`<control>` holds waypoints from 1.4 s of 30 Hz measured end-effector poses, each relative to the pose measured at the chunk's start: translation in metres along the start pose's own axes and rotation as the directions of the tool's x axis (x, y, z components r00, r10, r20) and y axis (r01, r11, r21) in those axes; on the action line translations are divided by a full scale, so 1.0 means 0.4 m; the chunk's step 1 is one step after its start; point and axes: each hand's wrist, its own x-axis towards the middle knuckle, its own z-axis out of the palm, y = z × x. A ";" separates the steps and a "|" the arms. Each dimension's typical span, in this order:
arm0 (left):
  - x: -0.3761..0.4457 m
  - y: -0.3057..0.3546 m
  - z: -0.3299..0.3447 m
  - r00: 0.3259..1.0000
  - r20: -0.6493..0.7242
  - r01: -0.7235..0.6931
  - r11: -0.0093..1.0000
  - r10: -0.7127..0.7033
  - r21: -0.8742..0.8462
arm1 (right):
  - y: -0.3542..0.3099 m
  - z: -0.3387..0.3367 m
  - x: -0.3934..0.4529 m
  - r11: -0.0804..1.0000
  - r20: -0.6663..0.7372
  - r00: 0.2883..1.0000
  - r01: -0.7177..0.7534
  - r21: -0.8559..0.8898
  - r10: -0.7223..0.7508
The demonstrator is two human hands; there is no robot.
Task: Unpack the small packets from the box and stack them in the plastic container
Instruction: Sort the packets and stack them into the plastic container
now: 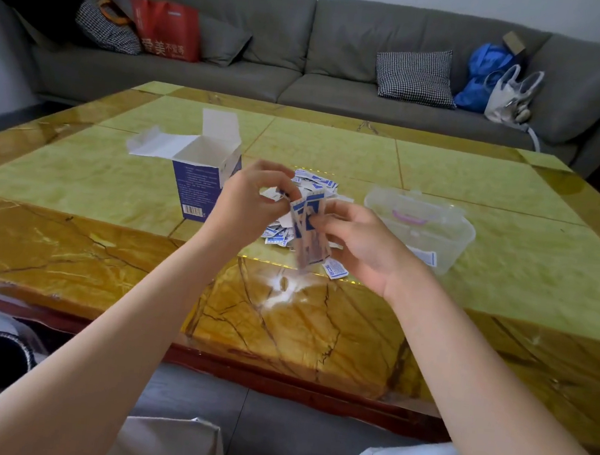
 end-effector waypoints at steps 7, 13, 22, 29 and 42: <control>-0.010 -0.008 0.008 0.997 -0.075 -0.015 0.995 0.023 0.097 | 0.004 -0.024 0.003 0.983 -0.015 0.988 -0.151 0.104 0.153; -0.016 -0.018 0.008 0.967 -0.118 -0.185 0.943 0.225 0.276 | 0.000 -0.032 -0.006 0.949 0.165 0.958 -0.264 0.171 0.236; -0.011 -0.022 0.001 0.977 -0.130 -0.136 0.961 0.171 0.241 | -0.001 -0.020 0.003 0.981 -0.080 0.989 -0.111 0.157 0.125; -0.010 -0.040 -0.016 0.986 0.070 0.147 0.987 -0.151 0.059 | -0.014 -0.015 0.001 0.933 -0.272 0.919 0.204 -0.296 -0.287; 0.007 -0.018 0.041 0.990 0.132 0.011 0.968 -0.045 0.249 | 0.002 -0.033 -0.008 0.455 -0.099 0.871 0.153 -0.877 -0.482</control>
